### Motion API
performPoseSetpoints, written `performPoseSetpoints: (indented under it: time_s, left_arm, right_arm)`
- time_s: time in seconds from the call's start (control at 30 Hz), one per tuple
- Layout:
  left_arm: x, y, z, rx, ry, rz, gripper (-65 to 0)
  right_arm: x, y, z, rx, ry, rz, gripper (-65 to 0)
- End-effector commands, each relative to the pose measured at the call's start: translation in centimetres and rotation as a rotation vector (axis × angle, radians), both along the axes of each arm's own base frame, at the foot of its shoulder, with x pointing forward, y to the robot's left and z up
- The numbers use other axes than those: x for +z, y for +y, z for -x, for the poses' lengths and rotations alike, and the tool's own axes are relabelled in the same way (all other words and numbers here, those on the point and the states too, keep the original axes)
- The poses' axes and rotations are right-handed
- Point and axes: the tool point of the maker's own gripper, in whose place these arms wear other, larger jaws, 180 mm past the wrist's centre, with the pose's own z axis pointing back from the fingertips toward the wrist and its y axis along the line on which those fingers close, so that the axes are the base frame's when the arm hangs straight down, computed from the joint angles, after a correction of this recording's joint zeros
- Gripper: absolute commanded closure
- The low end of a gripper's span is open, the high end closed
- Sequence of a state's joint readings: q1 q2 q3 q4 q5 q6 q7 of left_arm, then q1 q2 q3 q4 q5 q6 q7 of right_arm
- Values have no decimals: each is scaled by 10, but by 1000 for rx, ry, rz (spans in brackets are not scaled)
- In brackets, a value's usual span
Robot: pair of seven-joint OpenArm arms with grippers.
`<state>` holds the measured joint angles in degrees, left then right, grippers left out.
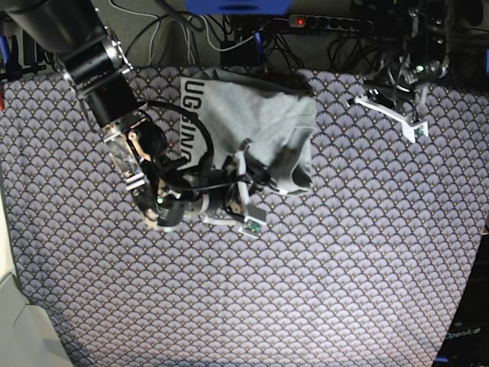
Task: Fold the T-shirt properly
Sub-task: 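Press and smooth the folded layer with the right gripper, then withdraw, then grasp the shirt's sides with both grippers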
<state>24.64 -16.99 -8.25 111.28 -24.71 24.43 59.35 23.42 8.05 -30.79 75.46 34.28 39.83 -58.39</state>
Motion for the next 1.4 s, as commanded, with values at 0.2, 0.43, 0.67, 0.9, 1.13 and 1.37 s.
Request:
performPoseSetpoints:
  time_s: [0.2,0.43,0.67,0.9,1.13,1.37]
  left_arm:
    - [10,2,-10,-3,-45,-14,-3]
    - [10,2,-10,-5,-44,-14,-3]
    - [11,0,-8,-10,-44,-13,-3]
    - [13,-21,-3,-117,-39,1,-3]
    - [0,-42,22,-271,29,10,-3]
    - [-9,-66,41,-362,75,39,-3]
  right_arm:
    - [9,6,-2,1,-17,-39,-18]
    - [15,6,-4,-1,-30,-51,-274]
    - [60,13,0,32,-169,-97,-283]
    - [72,-53,-19,-139,-225,-65,-282]
    - [77,-126,-27,-292,-268,3,-108]
    - [65,-153,-20,-341,-242,44,0]
